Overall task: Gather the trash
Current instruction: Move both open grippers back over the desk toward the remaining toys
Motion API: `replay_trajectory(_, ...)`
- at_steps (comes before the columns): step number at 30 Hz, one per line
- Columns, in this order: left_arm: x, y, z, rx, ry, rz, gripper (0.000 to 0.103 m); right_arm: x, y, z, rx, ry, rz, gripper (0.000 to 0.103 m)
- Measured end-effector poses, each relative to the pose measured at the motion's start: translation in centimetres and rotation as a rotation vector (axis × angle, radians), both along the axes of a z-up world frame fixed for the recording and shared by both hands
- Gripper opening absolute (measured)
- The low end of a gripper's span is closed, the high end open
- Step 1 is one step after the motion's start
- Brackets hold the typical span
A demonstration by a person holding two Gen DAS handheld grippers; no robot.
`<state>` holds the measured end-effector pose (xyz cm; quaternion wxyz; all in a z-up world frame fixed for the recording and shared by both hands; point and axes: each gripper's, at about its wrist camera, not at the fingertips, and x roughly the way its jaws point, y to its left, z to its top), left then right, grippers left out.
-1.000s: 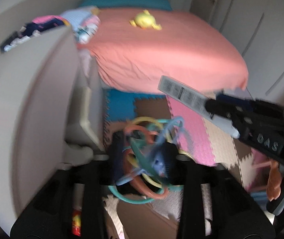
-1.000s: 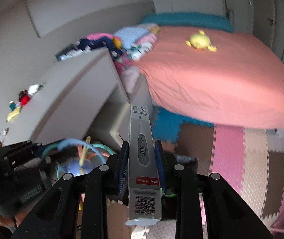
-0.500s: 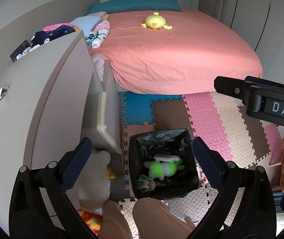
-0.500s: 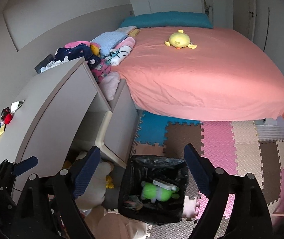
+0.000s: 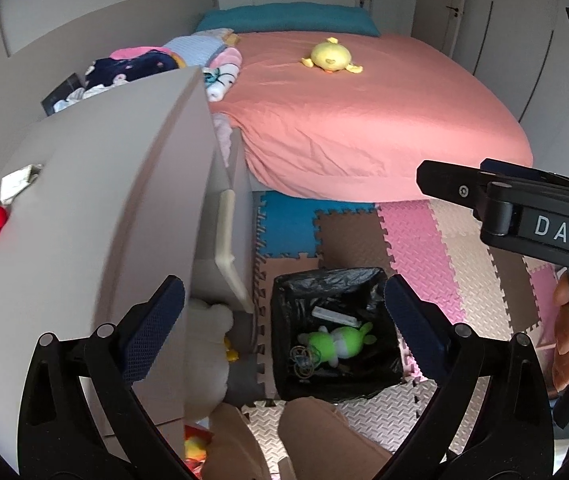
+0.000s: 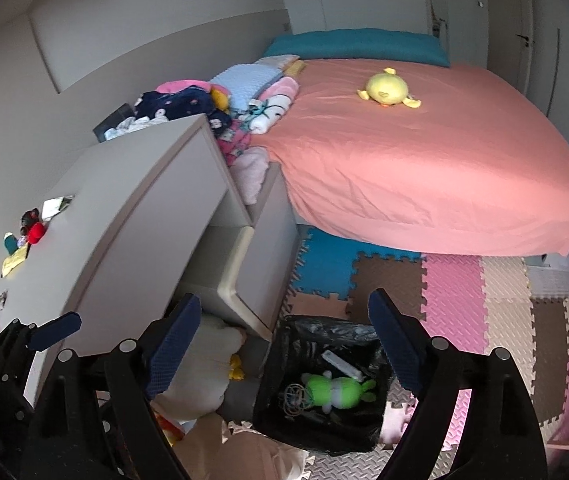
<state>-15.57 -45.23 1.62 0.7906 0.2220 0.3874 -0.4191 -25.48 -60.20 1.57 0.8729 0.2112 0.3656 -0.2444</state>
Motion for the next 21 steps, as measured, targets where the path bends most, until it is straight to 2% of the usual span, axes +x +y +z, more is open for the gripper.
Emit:
replay_trajectory(8,3.6,5.0,2.3,-0.022,-0.03,0.119,0.097,4.2,4.4,2.2,-0.018,-0.049,0.128,0.086)
replay_trajectory(17,9.0,14.3,4.3,-0.022,-0.099,0.358,0.097,10.3,10.9,3.7,-0.034,-0.065,0.308,0.086)
replay_trajectory(21,10.8,18.2,4.6,-0.049,-0.105,0.438,0.097,13.0,14.1,3.8,-0.048,-0.066,0.394,0.086)
